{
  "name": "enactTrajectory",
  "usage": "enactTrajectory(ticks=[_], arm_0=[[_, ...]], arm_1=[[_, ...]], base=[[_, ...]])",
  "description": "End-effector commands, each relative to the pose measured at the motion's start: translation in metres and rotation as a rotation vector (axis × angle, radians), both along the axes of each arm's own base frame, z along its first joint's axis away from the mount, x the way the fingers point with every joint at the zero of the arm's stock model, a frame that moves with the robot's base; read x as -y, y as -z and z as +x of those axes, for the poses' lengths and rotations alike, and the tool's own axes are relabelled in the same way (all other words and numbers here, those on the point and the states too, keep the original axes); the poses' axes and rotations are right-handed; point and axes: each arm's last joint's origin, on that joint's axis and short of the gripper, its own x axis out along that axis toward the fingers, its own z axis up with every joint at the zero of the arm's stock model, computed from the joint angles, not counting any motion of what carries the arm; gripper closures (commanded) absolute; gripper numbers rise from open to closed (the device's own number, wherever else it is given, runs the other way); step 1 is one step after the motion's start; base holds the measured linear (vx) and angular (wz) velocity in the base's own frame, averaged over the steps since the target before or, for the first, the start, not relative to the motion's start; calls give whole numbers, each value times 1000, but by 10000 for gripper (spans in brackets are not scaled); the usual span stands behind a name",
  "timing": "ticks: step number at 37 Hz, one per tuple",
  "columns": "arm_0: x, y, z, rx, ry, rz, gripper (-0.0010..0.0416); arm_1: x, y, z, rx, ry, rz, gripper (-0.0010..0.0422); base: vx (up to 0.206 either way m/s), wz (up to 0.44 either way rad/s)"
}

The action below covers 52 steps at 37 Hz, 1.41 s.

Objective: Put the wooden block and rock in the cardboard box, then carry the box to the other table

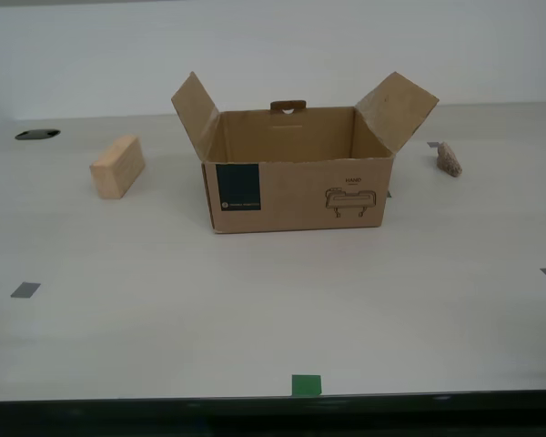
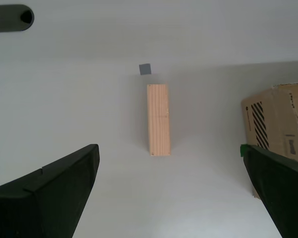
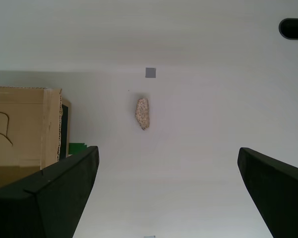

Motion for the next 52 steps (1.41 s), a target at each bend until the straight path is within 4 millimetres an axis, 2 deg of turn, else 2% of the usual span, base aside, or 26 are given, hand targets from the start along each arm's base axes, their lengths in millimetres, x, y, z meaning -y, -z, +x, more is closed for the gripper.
enactTrajectory(ticks=[1, 26, 36, 52], arm_0=[[0, 0, 1, 2, 7, 1, 16], [0, -2, 4, 39, 10, 5, 16], [0, -2, 5, 46, 13, 6, 16], [-3, 33, 36, -66, 5, 2, 16]], arm_1=[[1, 10, 8, -27, -1, -3, 14], [5, 95, 58, -235, -8, 4, 14], [9, 122, 72, -261, 0, 7, 14], [11, 166, 90, -314, 6, 14, 14]], base=[[0, 0], [0, 0], [0, 0], [0, 0]])
